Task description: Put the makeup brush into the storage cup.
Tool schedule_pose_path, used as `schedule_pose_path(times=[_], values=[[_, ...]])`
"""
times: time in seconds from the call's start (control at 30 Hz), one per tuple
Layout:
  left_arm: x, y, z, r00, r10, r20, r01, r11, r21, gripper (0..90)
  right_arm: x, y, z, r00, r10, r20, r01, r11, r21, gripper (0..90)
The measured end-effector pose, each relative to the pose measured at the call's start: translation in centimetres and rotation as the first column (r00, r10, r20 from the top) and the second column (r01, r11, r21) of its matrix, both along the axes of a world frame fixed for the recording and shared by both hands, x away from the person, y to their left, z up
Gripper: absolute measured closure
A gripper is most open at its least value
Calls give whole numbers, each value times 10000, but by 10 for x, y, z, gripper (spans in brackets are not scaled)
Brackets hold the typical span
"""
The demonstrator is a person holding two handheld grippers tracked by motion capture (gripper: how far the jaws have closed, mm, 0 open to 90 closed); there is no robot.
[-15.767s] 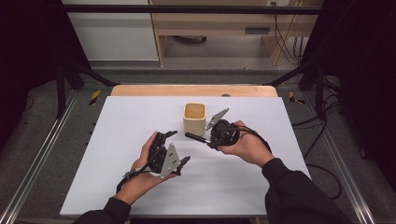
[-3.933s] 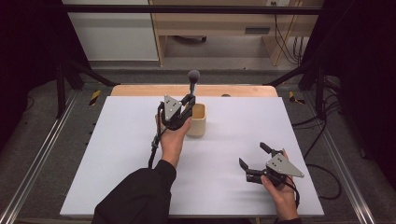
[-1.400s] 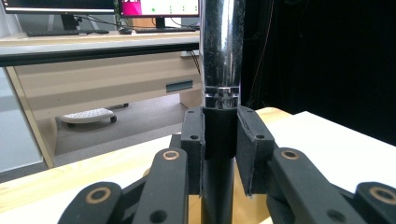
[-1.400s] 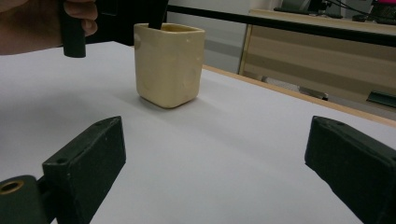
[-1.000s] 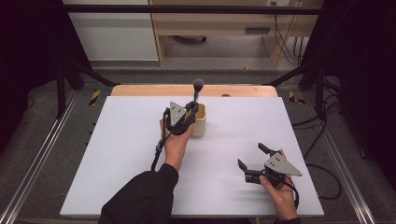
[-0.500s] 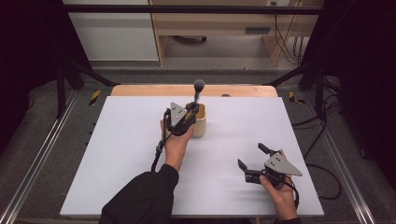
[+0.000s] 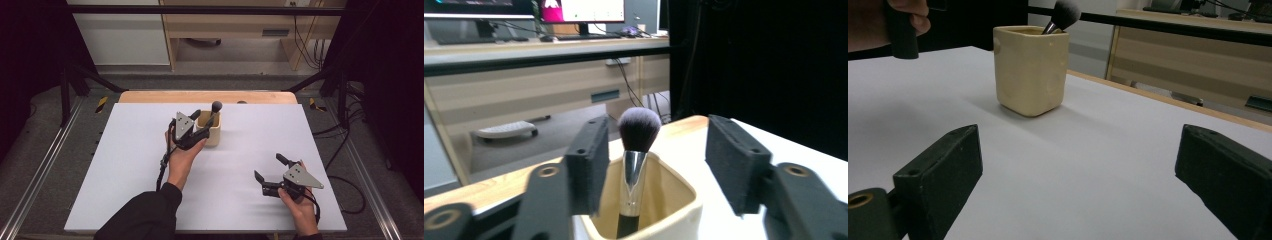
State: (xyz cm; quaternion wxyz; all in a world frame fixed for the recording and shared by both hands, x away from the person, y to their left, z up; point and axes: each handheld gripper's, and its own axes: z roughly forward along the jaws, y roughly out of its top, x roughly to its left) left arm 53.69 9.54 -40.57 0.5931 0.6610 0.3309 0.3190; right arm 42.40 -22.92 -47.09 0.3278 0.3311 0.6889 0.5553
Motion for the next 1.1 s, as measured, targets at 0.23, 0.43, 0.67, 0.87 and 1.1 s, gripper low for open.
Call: schedule_pose_path(times=[0.23, 0.43, 0.67, 0.87, 1.1], values=[[-5, 7, 3, 9998, -177, -111, 179, 9997, 143, 317, 0, 0, 0, 10000, -8, -17, 8, 10000, -4, 52], [-6, 8, 1, 9996, -229, -161, 236, 9985, 490, 286, 0, 0, 0, 10000, 23, -32, -23, 10000, -12, 54], [-6, 6, 1, 9984, -476, -302, 489, 9978, 442, 243, 0, 0, 0, 10000, 4, -44, -4, 10000, 45, 52], [-5, 6, 0, 9965, -644, -528, 663, 9972, 354, 209, 0, -1, 1, 10000, 24, -73, -23, 9999, 113, 50], [-5, 7, -2, 9930, -818, -848, 847, 9959, 315, 139, 0, -1, 0, 9999, 33, -95, -31, 9999, 162, 49]])
